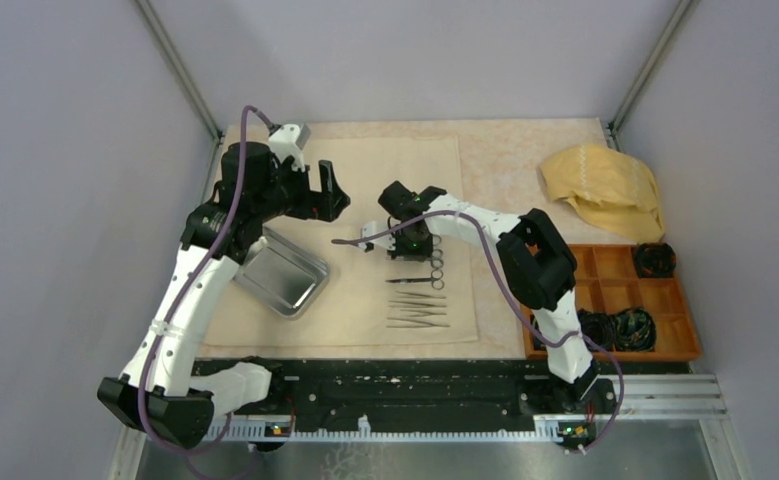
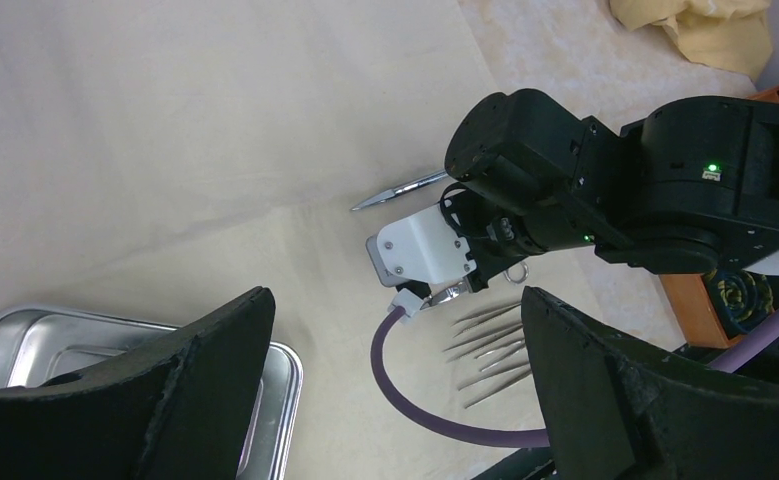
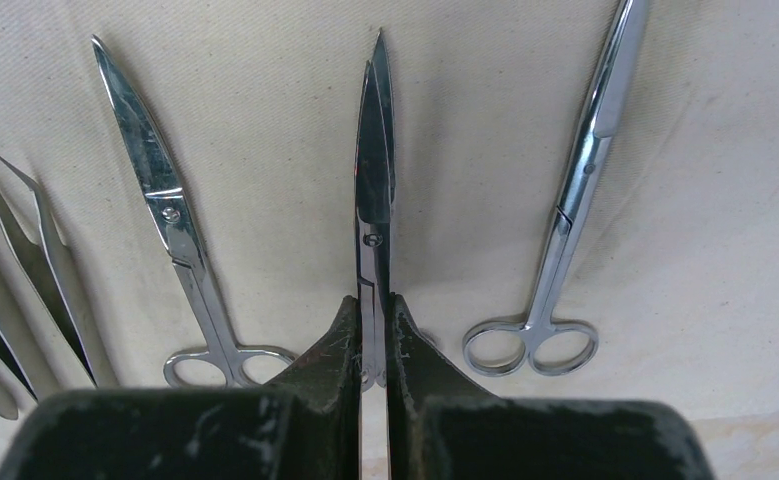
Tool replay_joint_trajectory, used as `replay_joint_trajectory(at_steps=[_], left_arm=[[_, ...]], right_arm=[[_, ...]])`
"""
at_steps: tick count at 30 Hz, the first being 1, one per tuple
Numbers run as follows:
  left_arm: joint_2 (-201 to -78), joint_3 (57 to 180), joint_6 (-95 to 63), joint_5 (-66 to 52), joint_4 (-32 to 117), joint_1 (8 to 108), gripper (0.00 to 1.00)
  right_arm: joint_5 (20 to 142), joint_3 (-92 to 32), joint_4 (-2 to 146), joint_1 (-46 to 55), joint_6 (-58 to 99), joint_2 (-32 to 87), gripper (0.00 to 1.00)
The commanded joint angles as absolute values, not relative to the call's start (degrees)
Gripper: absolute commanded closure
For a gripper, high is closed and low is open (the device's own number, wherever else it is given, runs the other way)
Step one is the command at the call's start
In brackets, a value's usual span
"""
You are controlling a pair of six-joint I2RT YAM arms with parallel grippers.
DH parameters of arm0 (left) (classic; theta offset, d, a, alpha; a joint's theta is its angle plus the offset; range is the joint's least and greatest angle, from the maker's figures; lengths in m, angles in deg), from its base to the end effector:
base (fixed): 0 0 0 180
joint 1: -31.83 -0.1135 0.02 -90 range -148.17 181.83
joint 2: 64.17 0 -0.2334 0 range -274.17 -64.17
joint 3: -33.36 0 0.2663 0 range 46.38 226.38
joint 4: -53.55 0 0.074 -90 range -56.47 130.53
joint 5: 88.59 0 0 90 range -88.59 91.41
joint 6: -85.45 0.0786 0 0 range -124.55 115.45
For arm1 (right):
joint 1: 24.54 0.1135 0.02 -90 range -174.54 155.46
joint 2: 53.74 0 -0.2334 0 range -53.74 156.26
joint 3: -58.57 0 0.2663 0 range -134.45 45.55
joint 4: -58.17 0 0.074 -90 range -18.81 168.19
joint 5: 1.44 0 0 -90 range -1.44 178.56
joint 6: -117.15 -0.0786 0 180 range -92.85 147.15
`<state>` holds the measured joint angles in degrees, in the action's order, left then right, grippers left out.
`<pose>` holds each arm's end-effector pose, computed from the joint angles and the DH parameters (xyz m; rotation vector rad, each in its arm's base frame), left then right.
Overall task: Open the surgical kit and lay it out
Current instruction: Place the medical item in the surgical kit.
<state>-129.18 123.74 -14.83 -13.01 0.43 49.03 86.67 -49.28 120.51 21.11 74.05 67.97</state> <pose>0.2759 -0.1059 0.3692 0.2840 2.0654 -0.5536 0.3041 0.3147 0.1001 -2.0998 2.0003 0.0440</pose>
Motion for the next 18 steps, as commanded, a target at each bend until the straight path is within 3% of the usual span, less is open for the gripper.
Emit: replay_joint_trajectory(at_steps=[1, 18], left_arm=[[-127.7, 124.1, -13.9, -12.3, 1.6, 49.3, 0.01], [-127.7, 123.7, -13.7, -12.0, 1.6, 49.4, 0.01]], right_arm=[[86.5, -52.4, 120.3, 21.9, 73.3, 68.5, 0.99], [85.9, -53.1, 120.5, 21.9, 72.4, 70.2, 0.93]])
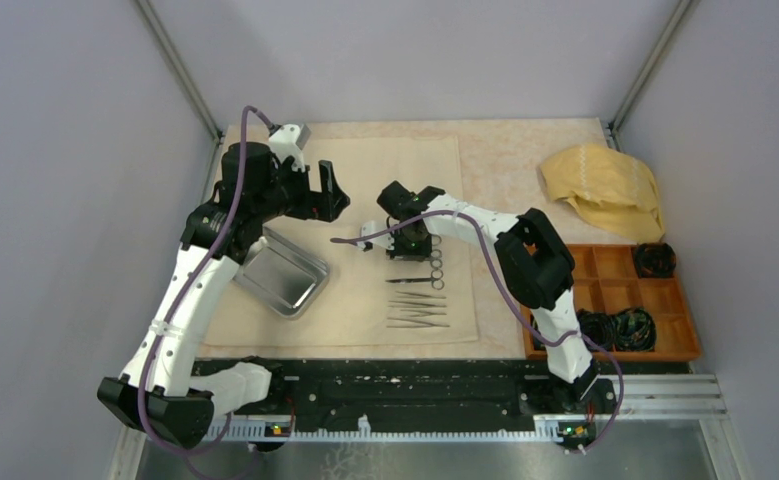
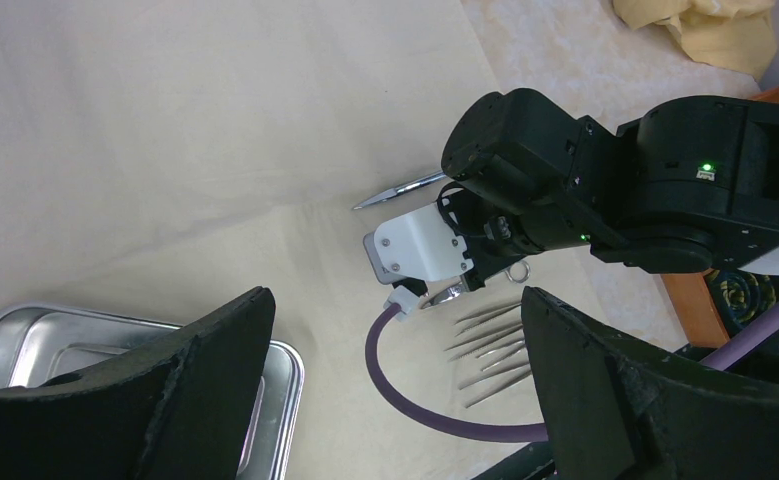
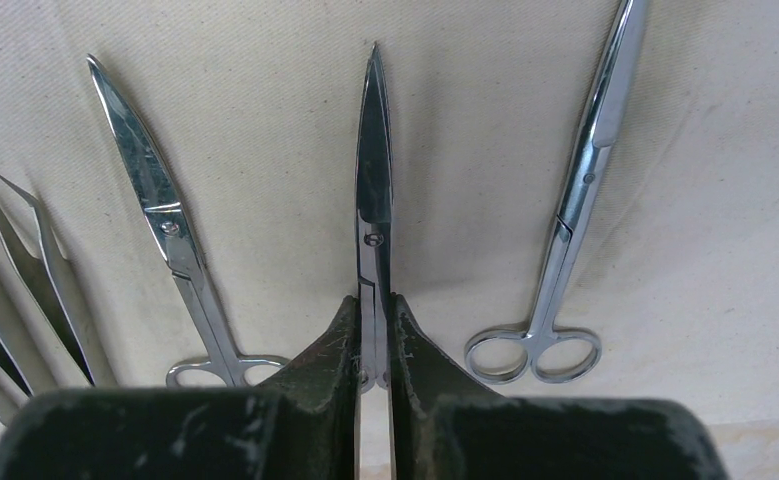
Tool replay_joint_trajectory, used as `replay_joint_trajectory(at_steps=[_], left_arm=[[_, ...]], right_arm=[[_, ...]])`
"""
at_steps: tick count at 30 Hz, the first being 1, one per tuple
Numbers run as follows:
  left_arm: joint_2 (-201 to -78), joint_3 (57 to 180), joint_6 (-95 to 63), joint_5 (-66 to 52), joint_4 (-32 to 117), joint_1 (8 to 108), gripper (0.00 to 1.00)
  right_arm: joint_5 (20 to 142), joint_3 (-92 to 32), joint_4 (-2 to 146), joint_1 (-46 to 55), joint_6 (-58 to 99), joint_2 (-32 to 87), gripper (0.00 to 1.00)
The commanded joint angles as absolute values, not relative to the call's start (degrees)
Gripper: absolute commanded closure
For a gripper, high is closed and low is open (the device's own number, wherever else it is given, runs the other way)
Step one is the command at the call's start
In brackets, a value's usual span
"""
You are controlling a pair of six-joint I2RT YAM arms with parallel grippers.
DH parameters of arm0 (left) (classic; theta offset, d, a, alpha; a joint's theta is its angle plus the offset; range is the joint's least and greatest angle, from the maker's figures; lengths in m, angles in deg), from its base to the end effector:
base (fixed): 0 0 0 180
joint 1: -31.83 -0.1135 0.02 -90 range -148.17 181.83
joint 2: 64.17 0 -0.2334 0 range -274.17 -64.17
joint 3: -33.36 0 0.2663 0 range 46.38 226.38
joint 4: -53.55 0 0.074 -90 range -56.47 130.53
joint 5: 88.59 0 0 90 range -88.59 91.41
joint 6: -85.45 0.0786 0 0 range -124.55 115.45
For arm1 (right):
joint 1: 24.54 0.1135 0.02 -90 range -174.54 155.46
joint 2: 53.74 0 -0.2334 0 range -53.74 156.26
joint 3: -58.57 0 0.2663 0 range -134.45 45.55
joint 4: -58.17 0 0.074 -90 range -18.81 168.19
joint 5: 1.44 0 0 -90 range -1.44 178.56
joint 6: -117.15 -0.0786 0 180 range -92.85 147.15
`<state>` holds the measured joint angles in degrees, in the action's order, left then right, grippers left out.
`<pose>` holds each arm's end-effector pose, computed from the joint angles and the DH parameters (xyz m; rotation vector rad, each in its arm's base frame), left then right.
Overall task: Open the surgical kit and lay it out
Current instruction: Place the medical item in the surgical kit.
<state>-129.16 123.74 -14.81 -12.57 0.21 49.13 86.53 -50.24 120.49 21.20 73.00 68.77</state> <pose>0.2757 -0.1057 0.3688 0.2811 2.0691 -0.5463 0.3058 0.3178 0.0992 -2.0812 2.0155 0.0510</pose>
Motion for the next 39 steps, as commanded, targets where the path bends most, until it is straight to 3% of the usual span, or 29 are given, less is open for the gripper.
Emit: replay_joint_trajectory(at_steps=[1, 22, 27, 32, 37, 38, 39], left_arm=[[-127.6, 123.7, -13.7, -12.0, 1.6, 49.4, 0.01], [-127.1, 123.6, -13.6, -10.1, 1.4, 49.5, 0.01], [-127.3, 124.4, -13.2, -9.3, 1.2, 49.8, 0.01], [-127.5, 126.2, -13.4, -6.5, 0.8, 49.7, 0.02], [-129.1, 130.5, -14.8, -5.5, 1.2, 49.1, 0.01], [-129.5, 131.6, -15.3, -4.9, 1.5, 49.0, 0.01], [-129.9, 133.0, -15.9, -4.4, 1.7, 48.9, 0.01]], right_arm=[[85.9, -53.1, 120.4, 21.9, 72.3, 70.3, 0.92], [85.9, -54.1, 120.5, 21.9, 71.0, 69.6, 0.74], [85.4, -57.3, 122.8, 21.4, 66.7, 65.2, 0.65], [78.0, -51.1, 118.0, 16.8, 56.4, 48.7, 0.53], [78.9, -38.0, 106.6, 9.7, 40.3, 28.6, 0.38], [83.2, -36.2, 104.0, 8.9, 35.2, 24.6, 0.26], [88.9, -34.4, 101.7, 8.5, 30.4, 21.1, 0.05]])
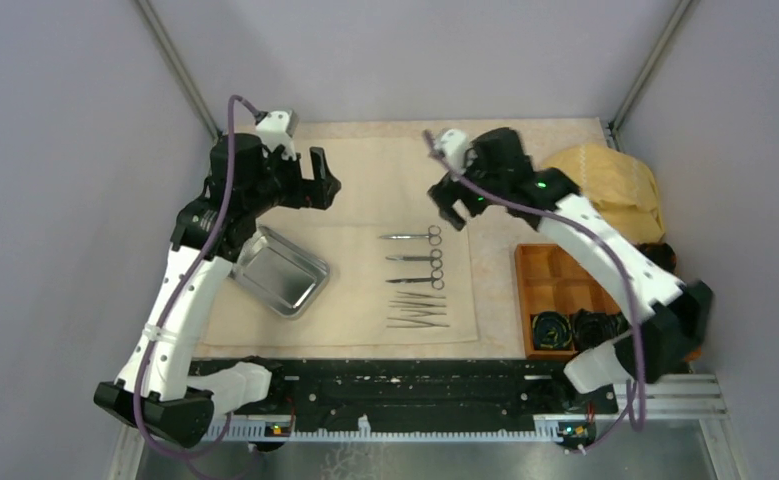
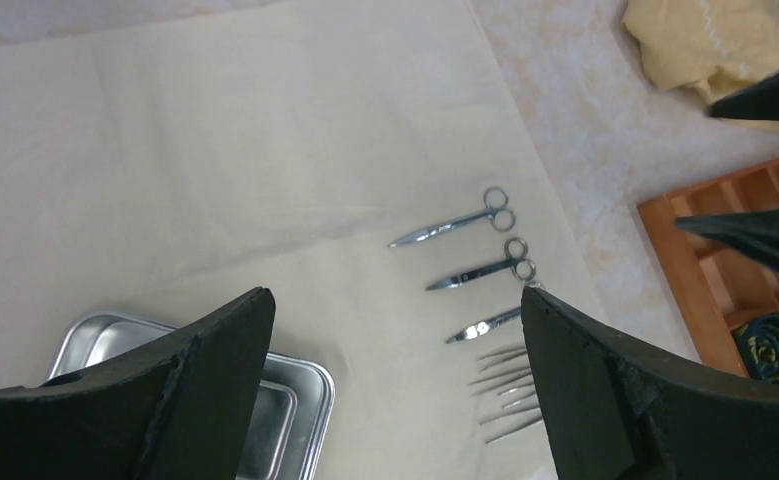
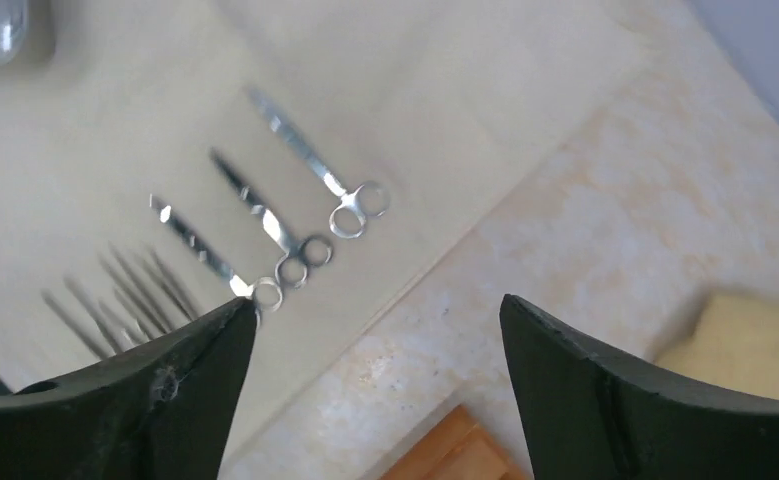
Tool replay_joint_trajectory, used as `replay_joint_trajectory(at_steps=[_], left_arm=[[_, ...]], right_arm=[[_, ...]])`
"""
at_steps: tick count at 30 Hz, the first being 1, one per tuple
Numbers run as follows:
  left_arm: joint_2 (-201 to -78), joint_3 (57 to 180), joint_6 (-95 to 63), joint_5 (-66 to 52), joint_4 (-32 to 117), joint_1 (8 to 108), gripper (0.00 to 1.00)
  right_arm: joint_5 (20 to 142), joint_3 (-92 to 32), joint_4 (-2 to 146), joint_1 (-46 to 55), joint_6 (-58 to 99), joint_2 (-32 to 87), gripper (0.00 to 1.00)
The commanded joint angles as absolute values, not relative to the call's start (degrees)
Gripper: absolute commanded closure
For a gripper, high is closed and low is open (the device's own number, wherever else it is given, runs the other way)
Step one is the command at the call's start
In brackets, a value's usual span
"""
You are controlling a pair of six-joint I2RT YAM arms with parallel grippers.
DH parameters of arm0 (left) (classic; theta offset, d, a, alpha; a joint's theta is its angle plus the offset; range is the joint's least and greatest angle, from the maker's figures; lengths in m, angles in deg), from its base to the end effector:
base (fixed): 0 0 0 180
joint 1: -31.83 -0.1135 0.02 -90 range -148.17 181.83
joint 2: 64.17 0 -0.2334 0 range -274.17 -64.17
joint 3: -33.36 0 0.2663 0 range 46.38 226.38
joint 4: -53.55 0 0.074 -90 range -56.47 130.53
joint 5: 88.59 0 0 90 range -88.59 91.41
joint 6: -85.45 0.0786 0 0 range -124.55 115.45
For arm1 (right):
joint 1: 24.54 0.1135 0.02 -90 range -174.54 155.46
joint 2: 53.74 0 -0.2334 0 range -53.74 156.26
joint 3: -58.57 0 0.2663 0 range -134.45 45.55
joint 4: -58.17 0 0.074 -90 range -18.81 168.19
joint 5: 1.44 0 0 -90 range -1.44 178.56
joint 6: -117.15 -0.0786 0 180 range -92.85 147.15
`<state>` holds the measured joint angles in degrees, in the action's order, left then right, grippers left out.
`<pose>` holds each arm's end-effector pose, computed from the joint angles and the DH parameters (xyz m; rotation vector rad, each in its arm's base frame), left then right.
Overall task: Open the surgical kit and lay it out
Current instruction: Place the medical item in the surgical kit, then reset both arms
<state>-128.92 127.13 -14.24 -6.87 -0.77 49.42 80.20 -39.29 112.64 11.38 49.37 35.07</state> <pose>0.2735 -0.0986 0.3889 0.2331 2.0227 -0.4469 0.3048 0.2349 0.2806 -1.2138 2.0373 0.2879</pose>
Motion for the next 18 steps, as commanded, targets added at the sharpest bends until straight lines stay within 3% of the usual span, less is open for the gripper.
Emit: replay_joint_trajectory(at_steps=[1, 3, 7, 13, 18], left_arm=[[-130.3, 135.2, -16.3, -3.9, 1.7, 48.8, 0.01], [-131.1, 139.0, -17.3, -2.7, 0.7, 48.8, 0.01], [-132.2, 145.3, -17.8, -0.5, -0.8, 48.8, 0.01], [-132.9, 152.5, -15.4, 4.3, -0.8, 48.8, 0.01], [-131.0, 151.9, -14.9, 6.0, 0.9, 48.8, 0.01]], right_arm=[[95.8, -32.9, 100.1, 8.4, 25.2, 18.0, 0.02], [104.1, -33.7, 100.8, 8.2, 17.4, 13.1, 0.01], [108.1, -38.7, 106.4, 8.1, 18.5, 8.0, 0.01], [123.5, -41.2, 107.9, 8.1, 17.5, 4.0, 0.01], [125.0, -43.6, 109.0, 8.1, 17.9, 2.4, 0.01]])
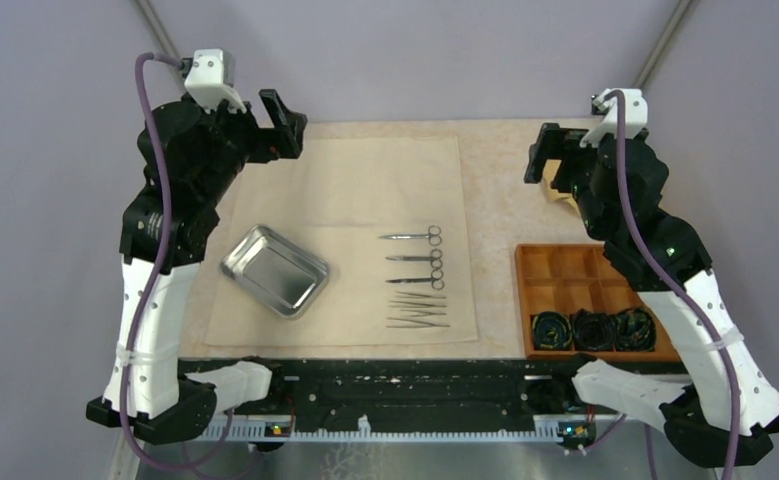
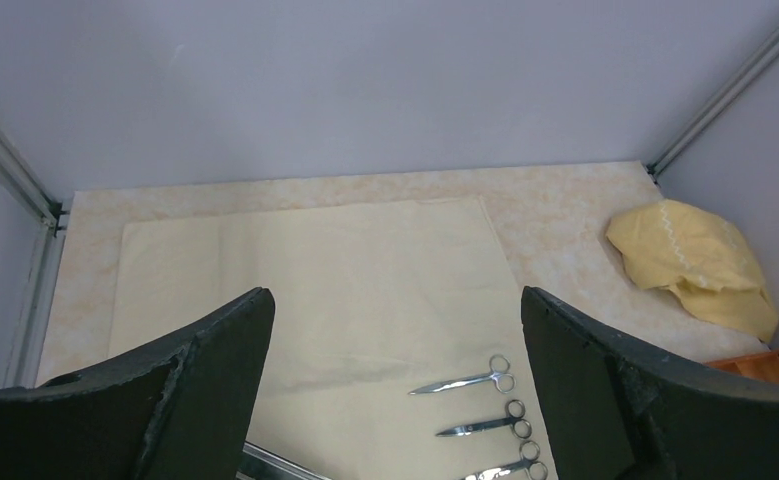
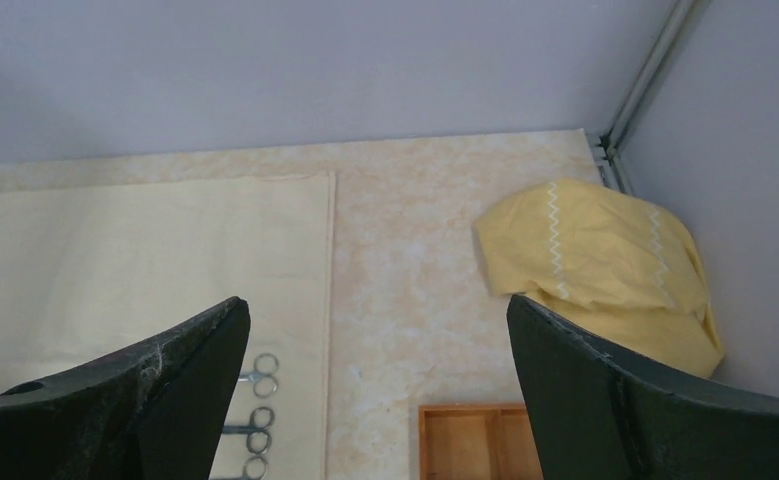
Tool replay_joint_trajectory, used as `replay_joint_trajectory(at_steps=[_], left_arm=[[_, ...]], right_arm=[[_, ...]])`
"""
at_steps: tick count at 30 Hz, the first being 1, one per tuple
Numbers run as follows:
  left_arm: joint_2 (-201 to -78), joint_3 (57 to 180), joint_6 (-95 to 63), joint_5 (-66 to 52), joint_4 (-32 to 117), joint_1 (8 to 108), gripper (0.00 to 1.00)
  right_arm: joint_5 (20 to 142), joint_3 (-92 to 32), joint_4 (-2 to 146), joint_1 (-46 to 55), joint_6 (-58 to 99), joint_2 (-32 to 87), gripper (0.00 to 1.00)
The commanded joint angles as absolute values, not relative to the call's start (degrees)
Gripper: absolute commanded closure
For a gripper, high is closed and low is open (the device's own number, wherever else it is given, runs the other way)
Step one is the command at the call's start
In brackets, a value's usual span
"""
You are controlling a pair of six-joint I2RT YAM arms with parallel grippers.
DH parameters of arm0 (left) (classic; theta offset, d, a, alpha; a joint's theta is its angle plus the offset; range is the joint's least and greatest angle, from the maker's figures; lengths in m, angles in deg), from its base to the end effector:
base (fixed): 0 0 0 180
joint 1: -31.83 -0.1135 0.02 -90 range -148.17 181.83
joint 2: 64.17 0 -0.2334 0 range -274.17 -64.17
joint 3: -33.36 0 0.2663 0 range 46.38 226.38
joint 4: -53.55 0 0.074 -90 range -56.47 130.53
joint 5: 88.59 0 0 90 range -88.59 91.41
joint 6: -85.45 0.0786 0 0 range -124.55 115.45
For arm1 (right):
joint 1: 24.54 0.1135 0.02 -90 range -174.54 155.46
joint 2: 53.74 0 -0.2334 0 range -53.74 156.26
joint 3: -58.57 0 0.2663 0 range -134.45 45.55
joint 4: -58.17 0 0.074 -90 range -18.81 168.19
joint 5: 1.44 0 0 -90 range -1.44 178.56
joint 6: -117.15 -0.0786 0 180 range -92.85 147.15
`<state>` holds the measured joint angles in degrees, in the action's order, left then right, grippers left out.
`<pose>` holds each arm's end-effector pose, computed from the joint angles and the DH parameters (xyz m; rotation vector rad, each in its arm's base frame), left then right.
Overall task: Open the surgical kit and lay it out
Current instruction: Reset both arms
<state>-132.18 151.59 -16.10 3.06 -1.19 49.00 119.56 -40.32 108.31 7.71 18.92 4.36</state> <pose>0.2444 -0.0731 0.5225 0.0594 1.6608 -0.3576 0.2227 0.0926 0.4627 0.0369 1.7104 0.0557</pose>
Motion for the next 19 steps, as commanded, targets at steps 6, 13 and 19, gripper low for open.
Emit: replay_joint_trajectory(at_steps=[6, 13, 19], left_arm=[[-128.9, 149.0, -16.2, 6.5, 2.6, 48.8, 0.01], [-126.3, 145.6, -19.0, 6.8, 3.7, 48.8, 0.01], [-125.3, 144.6, -20.0, 6.9, 3.3, 48.8, 0.01]], right_arm=[[125.8, -44.0, 107.0, 8.1, 19.0, 1.1, 0.01], [127.9, -44.3, 105.6, 8.2, 18.4, 1.4, 0.01], [126.0, -47.0, 107.1, 8.1, 17.8, 2.2, 0.01]])
